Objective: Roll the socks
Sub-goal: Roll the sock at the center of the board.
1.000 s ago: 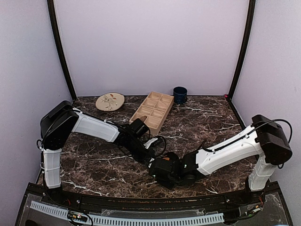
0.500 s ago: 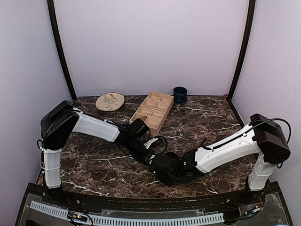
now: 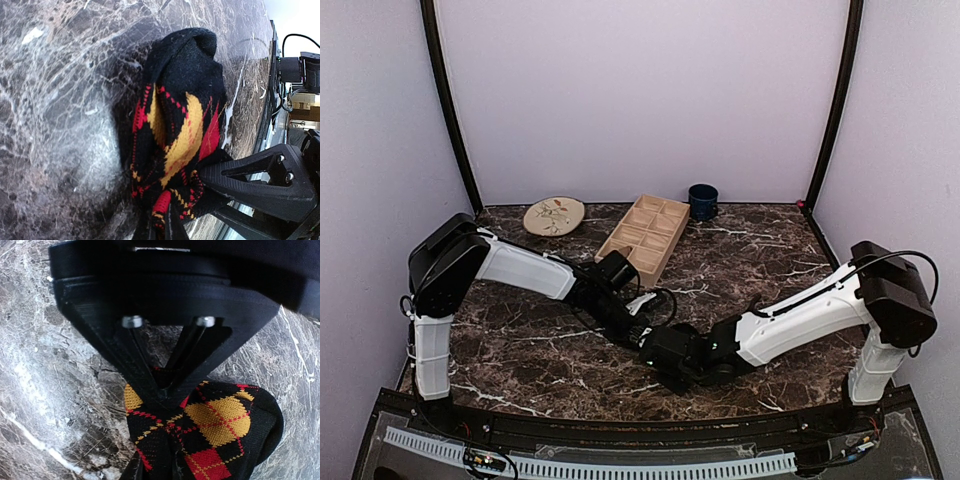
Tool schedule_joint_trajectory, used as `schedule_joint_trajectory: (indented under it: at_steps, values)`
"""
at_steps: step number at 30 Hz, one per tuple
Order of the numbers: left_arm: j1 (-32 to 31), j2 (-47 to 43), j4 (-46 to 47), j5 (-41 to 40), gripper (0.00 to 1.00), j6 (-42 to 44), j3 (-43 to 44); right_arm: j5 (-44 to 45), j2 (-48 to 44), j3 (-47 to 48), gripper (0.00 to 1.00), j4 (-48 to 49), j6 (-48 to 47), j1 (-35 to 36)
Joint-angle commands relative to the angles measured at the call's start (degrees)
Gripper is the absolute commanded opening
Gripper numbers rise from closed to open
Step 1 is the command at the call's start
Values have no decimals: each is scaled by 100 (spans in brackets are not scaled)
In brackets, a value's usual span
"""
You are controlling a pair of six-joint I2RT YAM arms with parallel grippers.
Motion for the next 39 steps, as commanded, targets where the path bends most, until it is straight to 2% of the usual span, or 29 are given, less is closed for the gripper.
schedule_joint_trajectory:
  at_steps: [1,4,5,7,11,15,29,39]
  values:
    - [-82,291,-692,-263,0,-49,-166,-435,277,-283,16,-354,161,-138]
    - [-74,284,-669,-300,0,-151,-164,-554,255,-292,14,-307,219,-149]
    - [-74,283,-665,-319,6,-191,-165,-594,243,-298,14,-298,236,-147]
    - [-74,270,-666,-433,23,-292,-176,-707,206,-331,14,-259,282,-153]
    - [-58,160,-577,-748,36,-562,-230,-964,91,-431,13,-125,411,-206]
    - [-9,33,-348,-931,41,-889,-350,-1245,-43,-598,13,53,556,-261]
    - [73,-190,43,-1349,44,-1549,-887,-1695,-510,-1163,13,583,1010,-430]
    - [164,-453,221,-1688,46,-1767,-1059,-2418,-831,-1665,13,1174,1435,-790]
